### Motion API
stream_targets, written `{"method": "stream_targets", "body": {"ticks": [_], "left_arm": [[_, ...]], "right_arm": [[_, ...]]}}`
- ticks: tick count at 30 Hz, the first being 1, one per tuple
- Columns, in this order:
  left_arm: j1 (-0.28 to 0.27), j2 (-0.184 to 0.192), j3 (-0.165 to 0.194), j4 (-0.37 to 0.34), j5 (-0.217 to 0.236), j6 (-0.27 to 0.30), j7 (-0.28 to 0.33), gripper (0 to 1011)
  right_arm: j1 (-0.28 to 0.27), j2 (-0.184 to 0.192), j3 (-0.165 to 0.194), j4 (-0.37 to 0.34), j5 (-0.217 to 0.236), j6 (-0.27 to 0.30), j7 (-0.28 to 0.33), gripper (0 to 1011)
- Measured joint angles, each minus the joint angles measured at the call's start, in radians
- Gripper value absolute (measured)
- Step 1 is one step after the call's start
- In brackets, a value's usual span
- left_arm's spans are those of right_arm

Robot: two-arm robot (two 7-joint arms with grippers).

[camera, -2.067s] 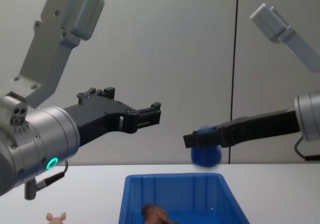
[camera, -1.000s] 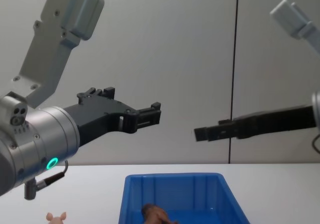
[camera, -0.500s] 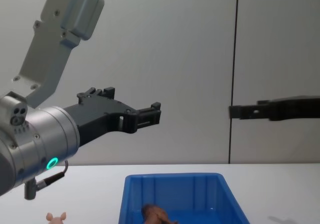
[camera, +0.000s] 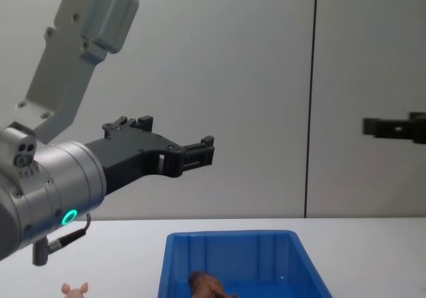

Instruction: Pick up the two dolls from the table and place them into the box.

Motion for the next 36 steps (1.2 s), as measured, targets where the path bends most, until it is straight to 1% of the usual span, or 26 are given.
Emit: {"method": "stream_targets", "body": {"ticks": [2,5,8,9,12,15,19,23,26,27,29,30,36], "left_arm": [[0.0,0.0,0.0,0.0,0.0,0.0,0.0,1001],[0.0,0.0,0.0,0.0,0.0,0.0,0.0,1001],[0.001,0.0,-0.001,-0.002,-0.001,0.004,-0.003,1001],[0.002,0.001,-0.001,-0.003,-0.001,0.007,-0.004,1001],[0.007,0.005,-0.003,-0.012,-0.007,0.02,-0.006,1001],[0.016,0.015,-0.006,-0.029,-0.018,0.045,-0.007,1001],[0.036,0.033,-0.012,-0.059,-0.036,0.091,0.002,1001],[0.064,0.06,-0.021,-0.101,-0.061,0.153,0.022,1001],[0.081,0.077,-0.026,-0.125,-0.074,0.184,0.035,1001],[0.092,0.087,-0.029,-0.139,-0.084,0.205,0.045,1001],[0.105,0.1,-0.033,-0.156,-0.096,0.23,0.056,1001],[0.116,0.11,-0.036,-0.169,-0.105,0.253,0.067,1001],[0.16,0.145,-0.048,-0.216,-0.144,0.335,0.114,1001]], "right_arm": [[-0.019,0.009,0.009,-0.018,0.008,-0.019,-0.038,1001],[-0.041,0.017,0.018,-0.036,0.014,-0.036,-0.072,1001],[-0.075,0.032,0.034,-0.065,0.023,-0.07,-0.134,1001],[-0.075,0.032,0.034,-0.065,0.023,-0.07,-0.134,1001],[-0.105,0.045,0.049,-0.088,0.031,-0.098,-0.179,1001],[-0.123,0.053,0.058,-0.103,0.035,-0.114,-0.206,1001],[-0.141,0.061,0.067,-0.117,0.04,-0.131,-0.234,1001],[-0.153,0.067,0.073,-0.128,0.043,-0.143,-0.253,1001],[-0.161,0.07,0.076,-0.134,0.045,-0.15,-0.265,1001],[-0.163,0.071,0.077,-0.135,0.046,-0.151,-0.267,1001],[-0.167,0.073,0.079,-0.139,0.047,-0.155,-0.274,1001],[-0.169,0.073,0.08,-0.14,0.047,-0.157,-0.276,1001],[-0.177,0.076,0.084,-0.146,0.049,-0.164,-0.288,1001]]}}
